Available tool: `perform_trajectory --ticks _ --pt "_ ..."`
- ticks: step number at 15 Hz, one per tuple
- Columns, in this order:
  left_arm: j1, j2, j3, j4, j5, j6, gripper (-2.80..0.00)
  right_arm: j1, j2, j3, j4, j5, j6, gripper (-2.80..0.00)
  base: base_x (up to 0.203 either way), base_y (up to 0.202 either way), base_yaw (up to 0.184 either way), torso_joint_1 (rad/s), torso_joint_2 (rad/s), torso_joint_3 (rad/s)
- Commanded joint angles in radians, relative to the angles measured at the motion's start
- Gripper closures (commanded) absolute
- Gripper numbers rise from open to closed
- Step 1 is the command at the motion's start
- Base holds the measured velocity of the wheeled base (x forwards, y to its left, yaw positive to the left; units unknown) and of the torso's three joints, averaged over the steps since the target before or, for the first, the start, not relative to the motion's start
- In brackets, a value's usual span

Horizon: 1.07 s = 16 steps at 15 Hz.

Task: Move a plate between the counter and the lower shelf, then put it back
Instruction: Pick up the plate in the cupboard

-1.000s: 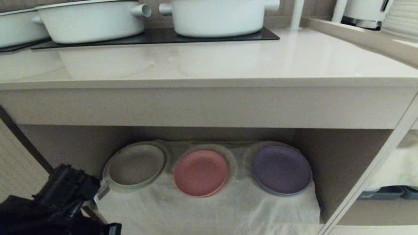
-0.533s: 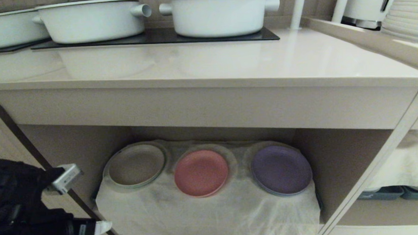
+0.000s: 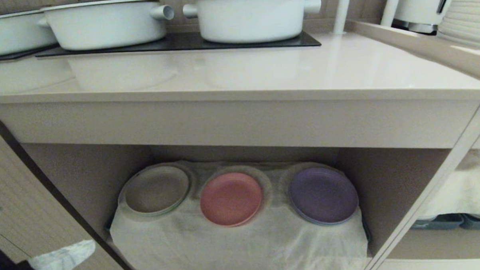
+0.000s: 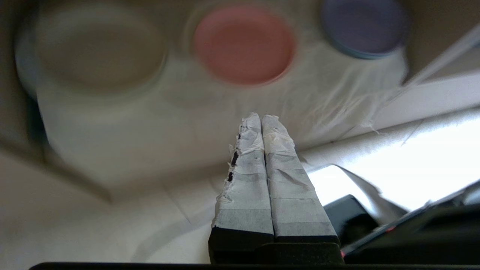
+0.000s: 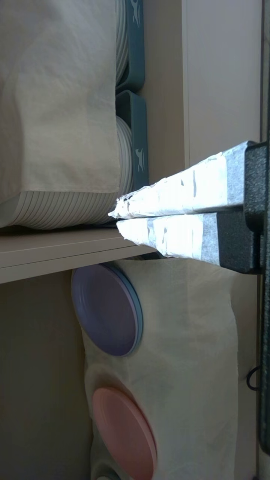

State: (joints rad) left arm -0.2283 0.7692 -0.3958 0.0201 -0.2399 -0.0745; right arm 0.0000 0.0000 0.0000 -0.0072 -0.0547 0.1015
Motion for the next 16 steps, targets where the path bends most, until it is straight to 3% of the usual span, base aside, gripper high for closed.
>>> perform_trajectory --ticks 1,3,7,10,12,13,14,15,16 --pt "0.043 -0.225 0.119 -0.039 -0.07 0.096 0.0 0.0 0.0 0.0 0.0 0.0 0.001 0.0 0.0 0.0 0.0 0.0 0.0 0.0" --pt "0.054 -0.332 0.185 -0.057 -0.111 0.164 0.0 0.0 0.0 0.0 0.0 0.0 0.001 0.0 0.0 0.0 0.0 0.0 0.0 0.0" --pt "0.058 -0.478 0.22 -0.056 -0.109 0.19 0.0 0.0 0.0 0.0 0.0 0.0 0.001 0.0 0.0 0.0 0.0 0.0 0.0 0.0" --pt "0.058 -0.484 0.246 -0.059 -0.009 0.213 0.0 0.0 0.0 0.0 0.0 0.0 0.0 0.0 0.0 0.0 0.0 0.0 0.0 0.0" --pt "0.058 -0.484 0.333 -0.135 0.087 0.235 0.0 0.0 0.0 0.0 0.0 0.0 0.001 0.0 0.0 0.0 0.0 0.0 0.0 0.0" --pt "0.058 -0.484 0.385 -0.207 0.179 0.241 0.0 0.0 0.0 0.0 0.0 0.0 0.001 0.0 0.0 0.0 0.0 0.0 0.0 0.0" --pt "0.058 -0.484 0.396 -0.207 0.265 0.238 0.0 0.0 0.0 0.0 0.0 0.0 0.001 0.0 0.0 0.0 0.0 0.0 0.0 0.0" --pt "0.058 -0.484 0.396 -0.159 0.281 0.215 0.0 0.0 0.0 0.0 0.0 0.0 0.0 0.0 0.0 0.0 0.0 0.0 0.0 0.0" --pt "0.058 -0.484 0.396 -0.104 0.253 0.195 0.0 0.0 0.0 0.0 0.0 0.0 0.0 0.0 0.0 0.0 0.0 0.0 0.0 0.0"
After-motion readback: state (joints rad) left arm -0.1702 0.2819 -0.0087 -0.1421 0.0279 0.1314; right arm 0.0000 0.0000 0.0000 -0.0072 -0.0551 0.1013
